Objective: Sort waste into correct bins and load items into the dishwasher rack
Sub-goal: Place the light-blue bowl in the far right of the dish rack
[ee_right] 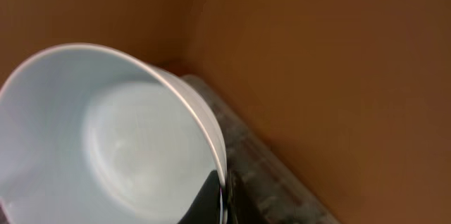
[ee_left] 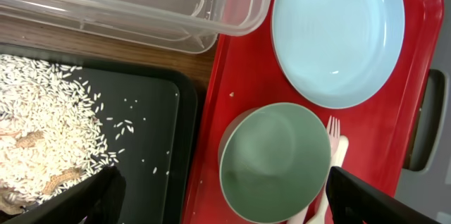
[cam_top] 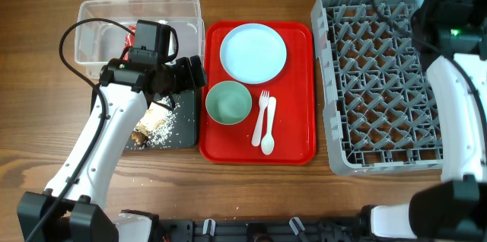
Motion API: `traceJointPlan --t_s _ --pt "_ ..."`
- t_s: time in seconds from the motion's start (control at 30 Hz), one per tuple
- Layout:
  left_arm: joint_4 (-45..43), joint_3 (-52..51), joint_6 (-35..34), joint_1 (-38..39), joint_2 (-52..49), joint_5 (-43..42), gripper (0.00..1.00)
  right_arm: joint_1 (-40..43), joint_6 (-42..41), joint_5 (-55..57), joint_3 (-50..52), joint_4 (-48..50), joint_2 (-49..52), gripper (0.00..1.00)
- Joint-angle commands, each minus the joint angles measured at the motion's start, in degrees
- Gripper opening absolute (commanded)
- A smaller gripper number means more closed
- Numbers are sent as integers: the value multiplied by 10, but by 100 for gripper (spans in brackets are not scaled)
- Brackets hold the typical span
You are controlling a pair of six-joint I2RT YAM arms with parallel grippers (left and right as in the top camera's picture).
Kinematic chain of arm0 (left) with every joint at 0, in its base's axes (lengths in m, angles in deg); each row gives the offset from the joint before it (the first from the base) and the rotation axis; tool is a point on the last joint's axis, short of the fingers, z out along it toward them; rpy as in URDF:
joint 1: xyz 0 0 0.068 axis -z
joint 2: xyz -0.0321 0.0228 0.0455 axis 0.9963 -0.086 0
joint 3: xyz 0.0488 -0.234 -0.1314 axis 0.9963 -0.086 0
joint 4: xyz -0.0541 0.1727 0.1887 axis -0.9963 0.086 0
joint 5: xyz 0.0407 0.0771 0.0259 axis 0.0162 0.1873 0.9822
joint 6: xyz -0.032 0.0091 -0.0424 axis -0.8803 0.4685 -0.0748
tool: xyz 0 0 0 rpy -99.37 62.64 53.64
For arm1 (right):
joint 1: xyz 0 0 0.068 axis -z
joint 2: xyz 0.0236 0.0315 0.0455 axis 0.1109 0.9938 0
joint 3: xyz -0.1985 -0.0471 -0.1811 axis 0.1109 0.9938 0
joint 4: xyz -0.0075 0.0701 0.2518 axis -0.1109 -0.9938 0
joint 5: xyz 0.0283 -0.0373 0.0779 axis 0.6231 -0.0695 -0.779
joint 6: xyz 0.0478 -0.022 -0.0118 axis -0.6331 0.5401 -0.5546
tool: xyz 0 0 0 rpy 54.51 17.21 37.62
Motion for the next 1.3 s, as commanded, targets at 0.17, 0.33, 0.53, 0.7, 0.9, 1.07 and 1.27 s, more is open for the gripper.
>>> traceJointPlan --t_s 0.17,0.33,0.53,0.7,0.9,1.07,1.27 --pt "0 2 -3 -3 8 5 93 64 281 183 -2 209 168 4" --pt "0 2 -3 -3 8 5 92 85 296 188 -2 227 228 4" --pt "-3 2 -4 -3 8 5 92 86 264 173 -1 222 251 4" --pt "-4 2 -4 -3 8 5 92 71 185 129 5 134 251 4" --pt "-4 2 -4 -3 8 5 92 71 158 125 10 113 251 4" --pt "-4 2 -3 -3 8 5 92 57 154 101 10 72 248 51" --pt "-4 2 -3 -3 8 5 92 53 154 19 9 42 184 68"
